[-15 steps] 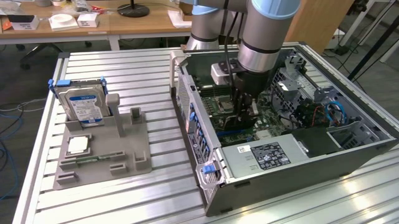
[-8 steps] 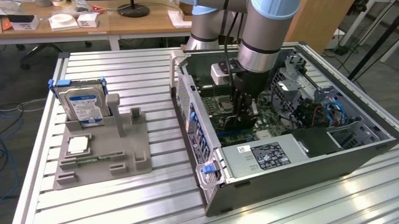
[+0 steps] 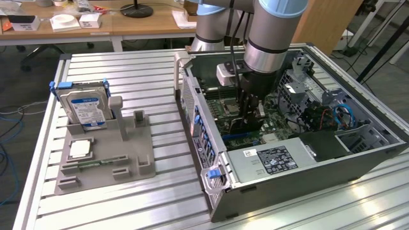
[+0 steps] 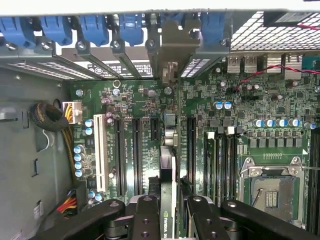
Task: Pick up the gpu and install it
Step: 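Insert the gpu into the slot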
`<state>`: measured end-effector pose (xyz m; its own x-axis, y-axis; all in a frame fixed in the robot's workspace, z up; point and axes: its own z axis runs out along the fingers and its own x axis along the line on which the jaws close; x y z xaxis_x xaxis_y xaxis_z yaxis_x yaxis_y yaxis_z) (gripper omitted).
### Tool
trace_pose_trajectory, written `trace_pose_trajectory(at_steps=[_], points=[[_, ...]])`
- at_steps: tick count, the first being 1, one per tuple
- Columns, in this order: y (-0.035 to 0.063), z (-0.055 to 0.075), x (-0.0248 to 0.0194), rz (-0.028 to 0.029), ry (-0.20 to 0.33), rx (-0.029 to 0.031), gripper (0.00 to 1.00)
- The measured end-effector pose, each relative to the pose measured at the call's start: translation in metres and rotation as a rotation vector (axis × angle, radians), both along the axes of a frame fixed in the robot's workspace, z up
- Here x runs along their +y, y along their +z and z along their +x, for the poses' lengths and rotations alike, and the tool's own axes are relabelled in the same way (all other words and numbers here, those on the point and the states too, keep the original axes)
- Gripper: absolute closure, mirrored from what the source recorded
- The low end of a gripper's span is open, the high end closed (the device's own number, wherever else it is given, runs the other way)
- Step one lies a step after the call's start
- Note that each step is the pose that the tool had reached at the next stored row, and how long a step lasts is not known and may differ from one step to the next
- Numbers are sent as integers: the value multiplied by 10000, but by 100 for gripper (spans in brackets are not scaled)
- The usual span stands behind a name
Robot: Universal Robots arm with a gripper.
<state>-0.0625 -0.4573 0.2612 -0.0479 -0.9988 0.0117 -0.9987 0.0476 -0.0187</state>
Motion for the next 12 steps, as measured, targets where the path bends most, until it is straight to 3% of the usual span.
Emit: trace_pose_trajectory(at_steps=[9, 12], points=[[1, 9, 0, -3, 46, -39, 74], [-13, 10, 0, -1, 63, -93, 74]])
